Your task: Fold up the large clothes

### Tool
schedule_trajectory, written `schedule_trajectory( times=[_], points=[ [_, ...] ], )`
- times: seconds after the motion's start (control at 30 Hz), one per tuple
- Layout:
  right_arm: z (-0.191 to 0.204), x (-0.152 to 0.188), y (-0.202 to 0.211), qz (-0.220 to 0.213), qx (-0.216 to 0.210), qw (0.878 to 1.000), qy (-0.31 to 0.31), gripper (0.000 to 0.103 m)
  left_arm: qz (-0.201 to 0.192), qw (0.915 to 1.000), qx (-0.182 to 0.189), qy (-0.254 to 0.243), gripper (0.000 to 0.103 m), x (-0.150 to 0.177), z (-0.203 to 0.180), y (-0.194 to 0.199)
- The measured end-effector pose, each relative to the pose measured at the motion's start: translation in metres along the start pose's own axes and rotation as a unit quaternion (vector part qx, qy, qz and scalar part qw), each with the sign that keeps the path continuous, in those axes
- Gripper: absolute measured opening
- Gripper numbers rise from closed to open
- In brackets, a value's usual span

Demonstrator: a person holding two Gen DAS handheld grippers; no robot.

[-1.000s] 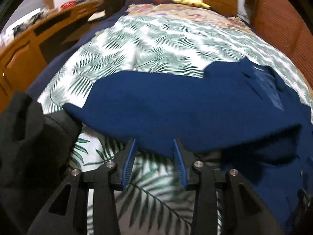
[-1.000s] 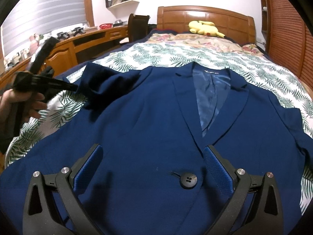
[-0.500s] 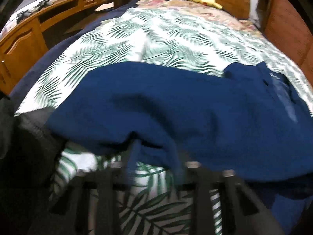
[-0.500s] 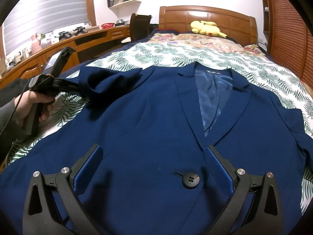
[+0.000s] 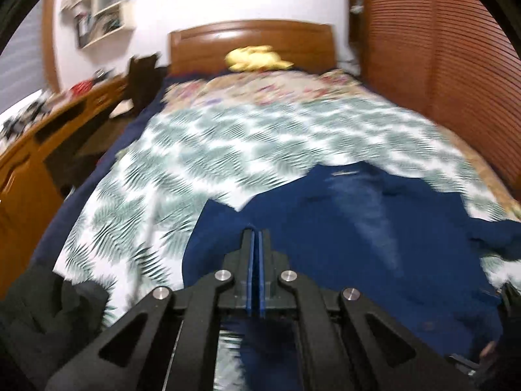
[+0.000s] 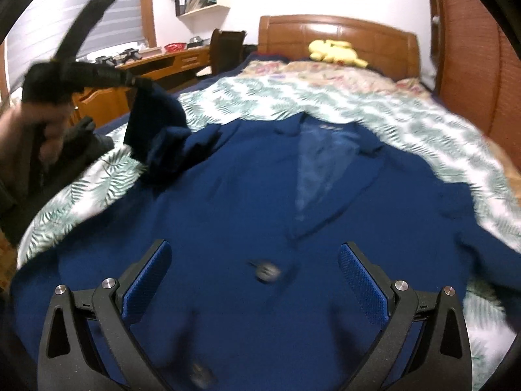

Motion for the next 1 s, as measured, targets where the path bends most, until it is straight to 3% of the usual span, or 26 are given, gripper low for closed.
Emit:
schedule_trajectory(
  times=[0.3, 0.43, 0.67, 0.77, 1.0],
  points=[
    [-0.084, 0.043, 0.046, 0.01, 0.056, 0.998, -0.035, 0.103, 0.006, 0.9934, 0.082, -0.08, 0.0, -0.001, -0.135, 0.018],
    [-0.112, 0.057, 0.052, 0.026, 0.067, 0.996, -0.06, 0.103, 0.017, 0.9905, 0.093, -0.1, 0.0, 0.016, -0.172, 0.025],
    [-0.119, 0.055, 0.061, 0.036, 0.071, 0.994, -0.07, 0.103, 0.042, 0.985, 0.132, -0.103, 0.006, 0.057, -0.203, 0.041],
    [-0.11, 0.05, 0.064, 0.029, 0.067, 0.995, -0.068, 0.103, 0.047, 0.9845, 0.129, -0.109, 0.011, 0.074, -0.206, 0.05],
    [-0.085, 0.037, 0.048, 0.034, 0.042, 0.997, -0.06, 0.103, 0.032, 0.9895, 0.114, -0.084, 0.022, 0.097, -0.169, 0.072]
  ],
)
Point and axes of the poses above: each gripper's, at about its wrist camera, not at the fingertips, and y roughly against the way its jaws point, z to its left, x to its underside, the point moved 9 cm from there along -y, roughly the way its jaws point, and after that the axes turned 9 degrees about x, right-handed, at the moved point
